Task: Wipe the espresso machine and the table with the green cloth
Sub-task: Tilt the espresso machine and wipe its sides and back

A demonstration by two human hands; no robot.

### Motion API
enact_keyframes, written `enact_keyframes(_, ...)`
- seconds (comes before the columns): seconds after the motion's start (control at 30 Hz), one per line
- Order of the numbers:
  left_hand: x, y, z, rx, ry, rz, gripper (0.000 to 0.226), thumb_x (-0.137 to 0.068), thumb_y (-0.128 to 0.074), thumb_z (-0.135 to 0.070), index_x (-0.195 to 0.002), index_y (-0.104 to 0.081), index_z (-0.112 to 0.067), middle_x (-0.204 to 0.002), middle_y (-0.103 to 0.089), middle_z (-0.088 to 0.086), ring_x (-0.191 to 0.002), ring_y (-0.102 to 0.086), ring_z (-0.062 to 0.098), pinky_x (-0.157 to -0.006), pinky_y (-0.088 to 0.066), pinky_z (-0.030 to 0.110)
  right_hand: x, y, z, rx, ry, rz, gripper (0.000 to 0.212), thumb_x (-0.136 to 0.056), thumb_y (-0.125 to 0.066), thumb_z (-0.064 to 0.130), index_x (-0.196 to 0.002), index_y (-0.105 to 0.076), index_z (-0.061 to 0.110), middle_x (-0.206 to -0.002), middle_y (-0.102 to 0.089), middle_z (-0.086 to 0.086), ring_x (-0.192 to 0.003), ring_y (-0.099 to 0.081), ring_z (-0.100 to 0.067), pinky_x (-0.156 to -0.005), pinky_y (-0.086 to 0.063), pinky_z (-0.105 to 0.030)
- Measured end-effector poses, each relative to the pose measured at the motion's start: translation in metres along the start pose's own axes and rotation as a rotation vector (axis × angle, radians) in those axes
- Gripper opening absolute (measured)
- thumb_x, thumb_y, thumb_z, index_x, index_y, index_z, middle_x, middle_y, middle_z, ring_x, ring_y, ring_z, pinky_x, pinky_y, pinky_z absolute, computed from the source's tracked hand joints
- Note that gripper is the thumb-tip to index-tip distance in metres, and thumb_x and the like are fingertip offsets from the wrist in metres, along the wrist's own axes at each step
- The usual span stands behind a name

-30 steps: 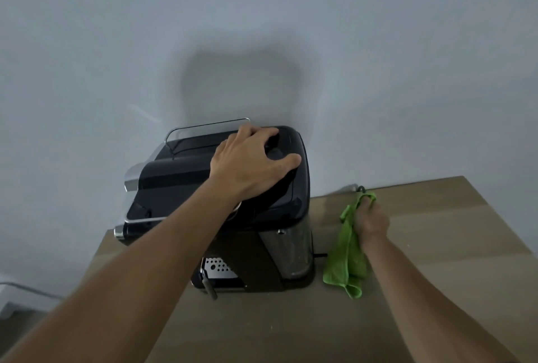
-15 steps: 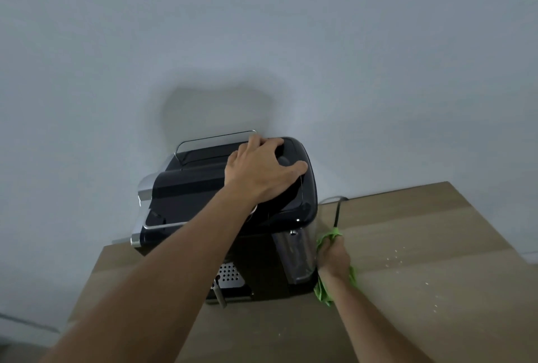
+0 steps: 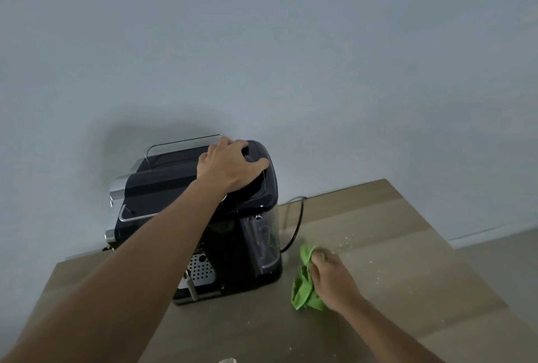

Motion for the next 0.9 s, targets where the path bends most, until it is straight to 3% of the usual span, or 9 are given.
enact_keyframes(0.1, 0.001, 0.0, -0.002, -0.017, -0.003, -0.002, 0.06, -0.076, -0.053, -0.062, -0.126, -0.052, -0.028, -0.131, -0.045, 0.0, -0.125, -0.04, 0.027, -0.101, -0.03, 0.044, 0.034, -0.027, -0.018, 0.168, 0.053, 0.097, 0.023, -0.084, -0.045, 0.03, -0.102, -0.058, 0.024, -0.124, -0.054, 0.0, -0.104, -0.066, -0.025, -0.069, -0.056, -0.034)
enact_keyframes(0.27, 0.001, 0.0, -0.002, -0.06, -0.004, -0.007, 0.061, -0.076, -0.052, -0.063, -0.127, -0.052, -0.028, -0.135, -0.045, 0.001, -0.125, -0.041, 0.027, -0.103, -0.03, 0.044, 0.049, -0.056, -0.041, 0.244, 0.013, 0.119, 0.046, -0.099, -0.008, 0.035, -0.121, -0.047, 0.029, -0.132, -0.055, 0.002, -0.117, -0.052, -0.027, -0.082, -0.05, -0.043)
enact_keyframes(0.33, 0.001, -0.001, -0.003, -0.077, -0.01, -0.006, 0.063, -0.076, -0.051, -0.064, -0.128, -0.051, -0.028, -0.136, -0.045, 0.001, -0.125, -0.041, 0.027, -0.103, -0.03, 0.044, 0.048, -0.041, -0.024, 0.267, -0.063, 0.276, 0.033, -0.092, -0.028, 0.035, -0.12, -0.046, 0.031, -0.137, -0.041, 0.002, -0.118, -0.057, -0.029, -0.082, -0.051, -0.049)
enact_keyframes(0.4, 0.001, 0.0, -0.003, -0.081, -0.016, -0.012, 0.065, -0.076, -0.05, -0.064, -0.13, -0.05, -0.028, -0.137, -0.045, 0.001, -0.126, -0.041, 0.027, -0.103, -0.03, 0.044, 0.039, -0.021, -0.009, 0.238, -0.063, 0.305, 0.04, -0.09, -0.039, 0.036, -0.129, -0.045, 0.033, -0.15, -0.025, 0.003, -0.14, -0.034, -0.027, -0.104, -0.032, -0.057)
enact_keyframes(0.47, 0.001, 0.001, -0.003, -0.074, -0.016, -0.017, 0.066, -0.076, -0.051, -0.064, -0.13, -0.051, -0.027, -0.136, -0.046, 0.001, -0.126, -0.041, 0.027, -0.103, -0.031, 0.044, 0.032, 0.002, 0.001, 0.15, -0.129, 0.347, 0.039, -0.092, -0.045, 0.041, -0.13, -0.051, 0.035, -0.152, -0.022, 0.004, -0.145, -0.014, -0.021, -0.113, -0.015, -0.052)
enact_keyframes(0.53, 0.002, 0.004, 0.0, -0.032, -0.01, -0.022, 0.062, -0.077, -0.05, -0.065, -0.125, -0.056, -0.027, -0.129, -0.052, -0.001, -0.121, -0.046, 0.025, -0.102, -0.034, 0.043, 0.024, 0.025, 0.017, 0.019, -0.14, 0.28, 0.022, -0.09, -0.049, 0.041, -0.108, -0.06, 0.037, -0.14, -0.036, 0.007, -0.136, -0.032, -0.017, -0.112, -0.028, -0.046)
enact_keyframes(0.6, -0.002, 0.013, 0.008, 0.079, 0.02, -0.027, 0.053, -0.079, -0.049, -0.065, -0.114, -0.062, -0.028, -0.118, -0.06, -0.006, -0.112, -0.054, 0.021, -0.098, -0.04, 0.042, 0.018, 0.051, 0.039, -0.07, -0.103, 0.157, 0.011, -0.091, -0.051, 0.036, -0.081, -0.055, 0.036, -0.113, -0.054, 0.008, -0.104, -0.056, -0.009, -0.094, -0.048, -0.033)
enact_keyframes(0.73, -0.015, 0.046, 0.035, 0.216, 0.005, -0.076, 0.034, -0.082, -0.054, -0.05, -0.104, -0.066, -0.027, -0.112, -0.065, -0.006, -0.105, -0.058, 0.017, -0.097, -0.045, 0.04, 0.017, 0.088, 0.087, -0.279, -0.073, 0.022, 0.022, -0.096, -0.051, 0.023, -0.077, -0.062, 0.018, -0.073, -0.064, 0.003, -0.06, -0.055, -0.008, -0.058, -0.048, -0.023)
enact_keyframes(0.9, -0.019, 0.077, 0.074, -0.011, -0.019, -0.064, 0.036, -0.091, -0.051, -0.034, -0.125, -0.056, -0.026, -0.131, -0.056, -0.003, -0.119, -0.051, 0.022, -0.102, -0.039, 0.041, 0.029, 0.105, 0.155, -0.685, -0.07, 0.002, 0.02, -0.095, -0.053, 0.025, -0.08, -0.065, 0.021, -0.074, -0.069, 0.002, -0.066, -0.064, -0.006, -0.067, -0.054, -0.022)
Point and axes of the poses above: each hand's wrist, its own x-axis away from the middle knuckle, its own y-axis out of the back of the hand, z = x × y, the point moved 6 cm from there along -x, towards the middle knuckle
